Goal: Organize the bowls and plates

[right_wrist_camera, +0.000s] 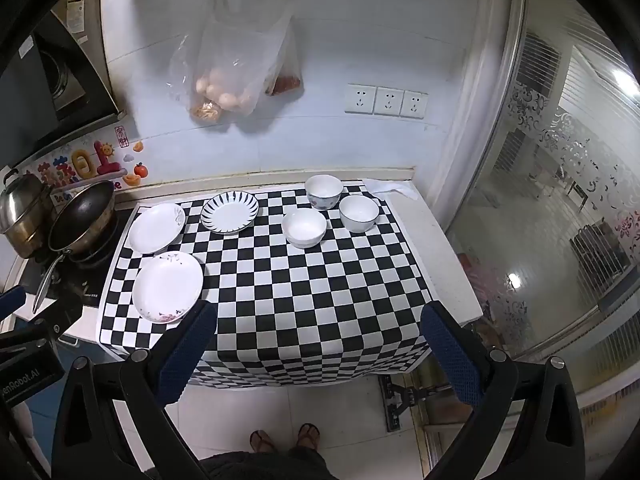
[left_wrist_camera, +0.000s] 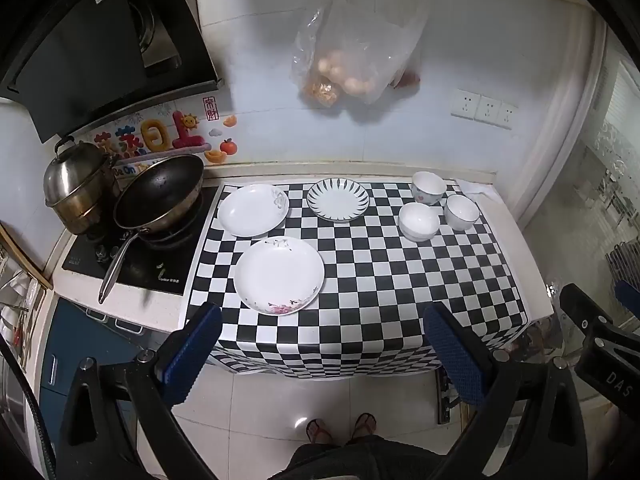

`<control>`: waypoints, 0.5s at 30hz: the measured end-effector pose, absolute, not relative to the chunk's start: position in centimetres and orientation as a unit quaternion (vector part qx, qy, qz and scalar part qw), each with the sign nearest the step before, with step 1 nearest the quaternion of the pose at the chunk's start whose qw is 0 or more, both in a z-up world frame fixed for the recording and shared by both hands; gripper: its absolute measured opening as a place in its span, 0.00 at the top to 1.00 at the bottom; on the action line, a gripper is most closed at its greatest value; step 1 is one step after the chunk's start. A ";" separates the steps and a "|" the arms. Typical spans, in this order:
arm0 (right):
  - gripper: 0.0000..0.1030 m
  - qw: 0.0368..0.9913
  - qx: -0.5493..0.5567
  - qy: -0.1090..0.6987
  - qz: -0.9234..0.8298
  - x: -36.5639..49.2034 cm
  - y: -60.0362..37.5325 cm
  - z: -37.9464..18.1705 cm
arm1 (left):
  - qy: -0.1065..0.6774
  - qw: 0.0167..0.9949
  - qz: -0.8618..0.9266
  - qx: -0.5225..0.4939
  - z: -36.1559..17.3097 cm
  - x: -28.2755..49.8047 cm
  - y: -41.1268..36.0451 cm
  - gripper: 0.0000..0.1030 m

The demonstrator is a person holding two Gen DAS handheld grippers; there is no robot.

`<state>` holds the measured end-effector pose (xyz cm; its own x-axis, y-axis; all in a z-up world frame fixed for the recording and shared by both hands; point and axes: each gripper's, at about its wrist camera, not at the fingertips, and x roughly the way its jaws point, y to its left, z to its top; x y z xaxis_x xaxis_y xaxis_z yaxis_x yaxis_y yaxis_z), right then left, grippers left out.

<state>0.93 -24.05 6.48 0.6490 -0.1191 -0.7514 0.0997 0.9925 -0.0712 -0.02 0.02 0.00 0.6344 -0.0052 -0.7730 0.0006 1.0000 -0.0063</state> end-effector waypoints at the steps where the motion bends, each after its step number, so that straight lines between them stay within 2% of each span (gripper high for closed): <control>1: 0.00 0.908 -0.011 0.415 -0.060 0.9 -24.1 6.5 | 0.427 0.904 -0.002 -0.002 0.0 0.0 0.0 0.00; 15: 0.00 0.908 -0.011 0.415 -0.060 0.9 -24.1 6.5 | 0.426 0.905 -0.001 0.000 -0.1 -0.1 -0.1 0.00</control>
